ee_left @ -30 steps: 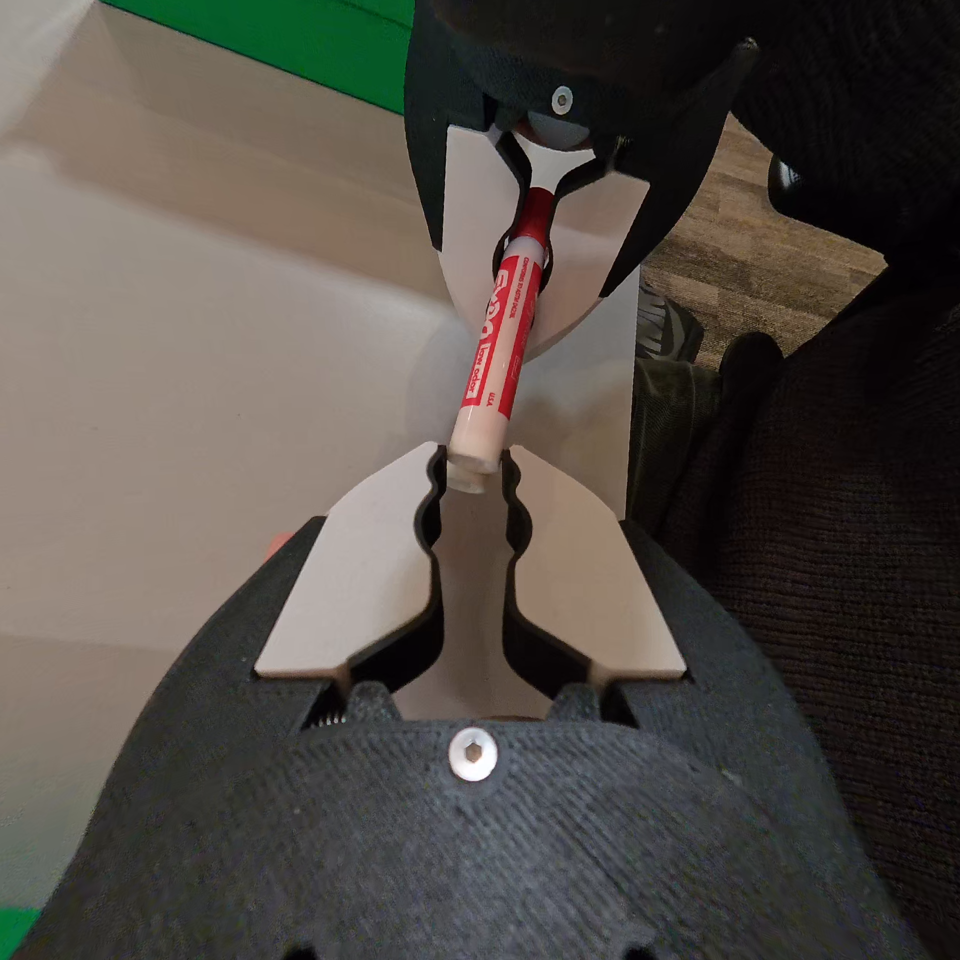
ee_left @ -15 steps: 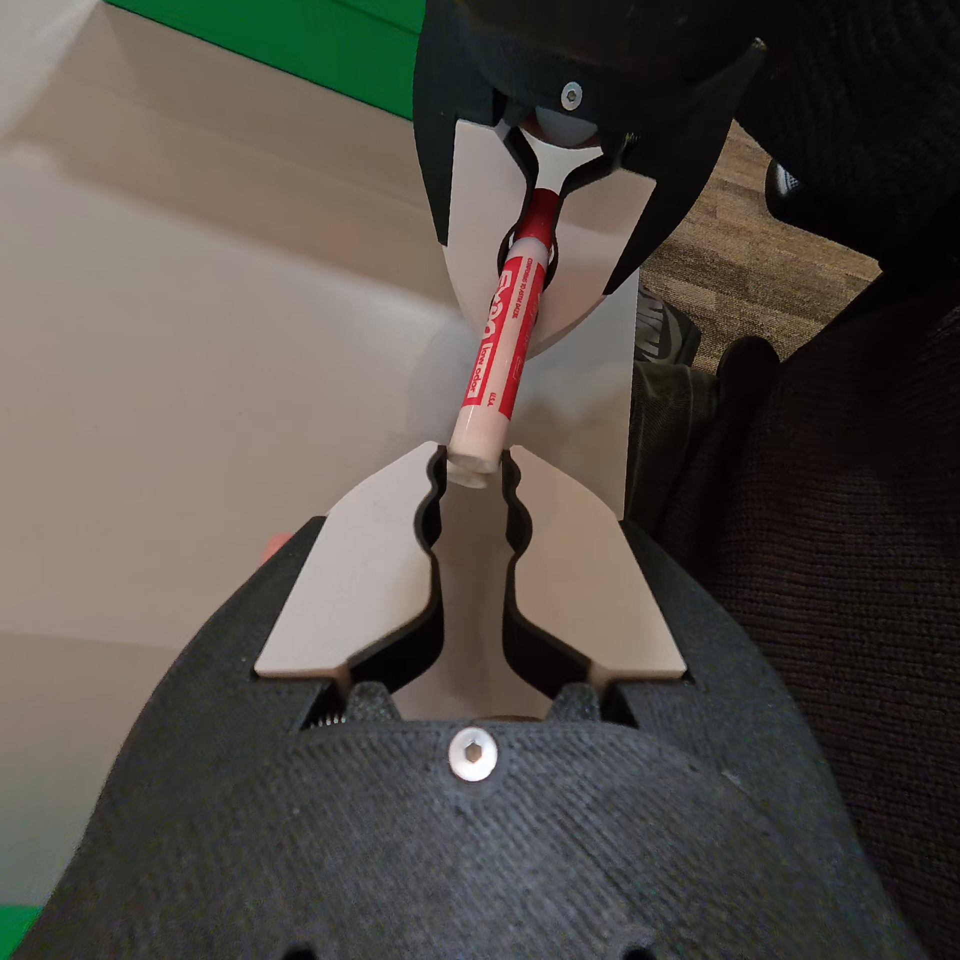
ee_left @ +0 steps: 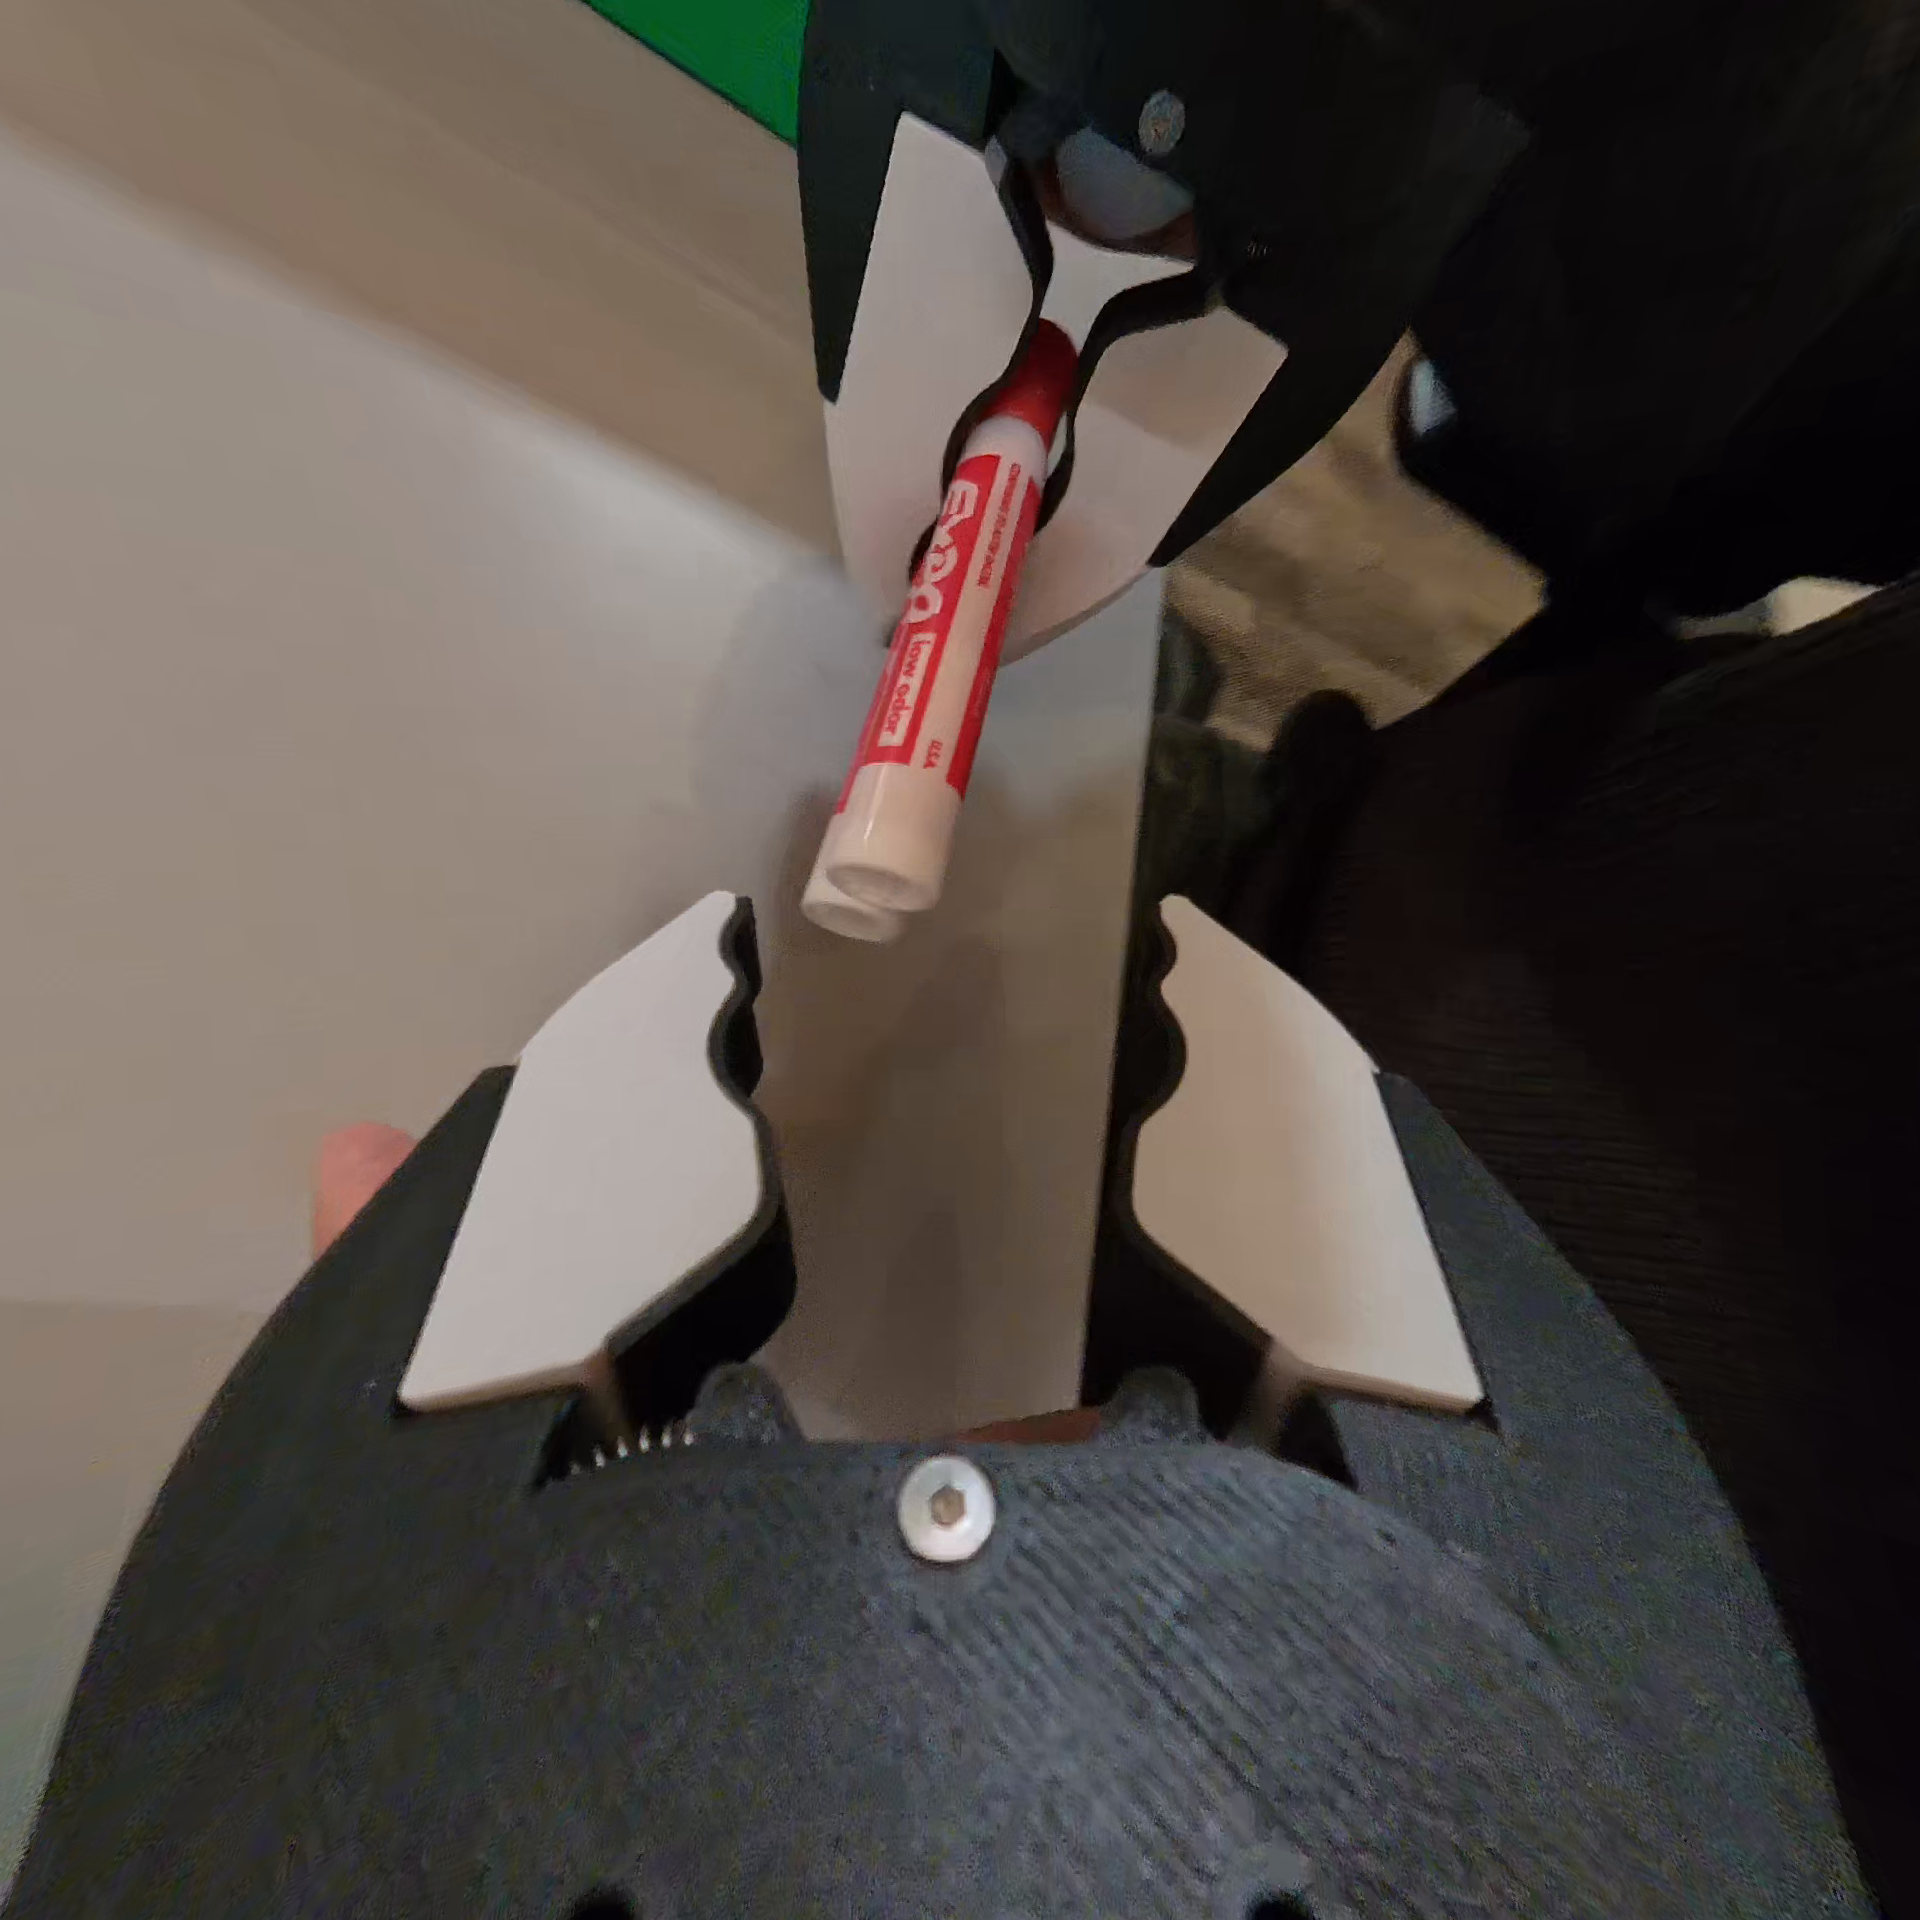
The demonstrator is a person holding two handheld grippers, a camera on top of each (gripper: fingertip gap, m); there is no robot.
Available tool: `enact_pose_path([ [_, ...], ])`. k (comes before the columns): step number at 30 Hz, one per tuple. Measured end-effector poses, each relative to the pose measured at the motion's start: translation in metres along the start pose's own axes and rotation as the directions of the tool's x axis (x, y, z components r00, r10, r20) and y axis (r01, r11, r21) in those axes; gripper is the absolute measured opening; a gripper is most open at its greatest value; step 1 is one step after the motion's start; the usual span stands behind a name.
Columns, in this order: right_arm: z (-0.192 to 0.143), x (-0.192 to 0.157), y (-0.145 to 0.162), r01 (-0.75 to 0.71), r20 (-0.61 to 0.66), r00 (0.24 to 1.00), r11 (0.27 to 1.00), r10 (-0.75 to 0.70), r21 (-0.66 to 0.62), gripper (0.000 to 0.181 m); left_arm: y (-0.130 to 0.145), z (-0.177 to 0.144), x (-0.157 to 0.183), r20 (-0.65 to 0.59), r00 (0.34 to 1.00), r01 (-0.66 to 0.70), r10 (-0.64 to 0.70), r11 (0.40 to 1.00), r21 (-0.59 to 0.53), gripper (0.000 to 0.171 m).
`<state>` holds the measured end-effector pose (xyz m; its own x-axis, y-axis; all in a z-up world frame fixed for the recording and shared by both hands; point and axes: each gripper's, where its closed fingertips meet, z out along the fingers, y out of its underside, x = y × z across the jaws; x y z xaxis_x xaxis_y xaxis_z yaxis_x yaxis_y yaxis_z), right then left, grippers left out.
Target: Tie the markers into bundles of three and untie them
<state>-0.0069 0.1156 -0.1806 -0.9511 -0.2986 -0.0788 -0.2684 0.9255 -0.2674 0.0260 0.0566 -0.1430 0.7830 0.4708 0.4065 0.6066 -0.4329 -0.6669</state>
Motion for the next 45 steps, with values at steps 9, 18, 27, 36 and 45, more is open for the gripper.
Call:
enact_pose_path([
  [9,-0.013,-0.014,-0.009,0.077,0.008,0.997,0.997,-0.077,0.016,0.015,0.024,0.02,0.036,-0.377,0.882,0.245,-0.282,0.959,-0.144,0.092],
  [18,-0.018,-0.043,-0.02,0.361,0.124,0.929,0.929,-0.35,-0.078,0.014,0.017,0.01,0.097,-0.785,0.374,0.409,-0.494,0.848,-0.338,0.092],
  [27,-0.008,-0.053,-0.021,0.546,0.205,0.83,0.83,-0.519,-0.114,0.014,0.02,-0.006,0.13,-0.873,0.215,0.355,-0.438,0.868,-0.348,0.094],
  [36,-0.011,-0.051,-0.019,0.581,0.18,0.808,0.81,-0.561,-0.085,0.014,-0.003,0.002,0.115,-0.851,0.251,0.463,-0.461,0.829,-0.313,0.088],
  [45,-0.014,-0.028,0.012,0.422,0.138,0.904,0.899,-0.406,-0.12,0.014,-0.017,-0.003,0.034,-0.349,0.897,0.358,-0.272,0.91,0.208,0.071],
])
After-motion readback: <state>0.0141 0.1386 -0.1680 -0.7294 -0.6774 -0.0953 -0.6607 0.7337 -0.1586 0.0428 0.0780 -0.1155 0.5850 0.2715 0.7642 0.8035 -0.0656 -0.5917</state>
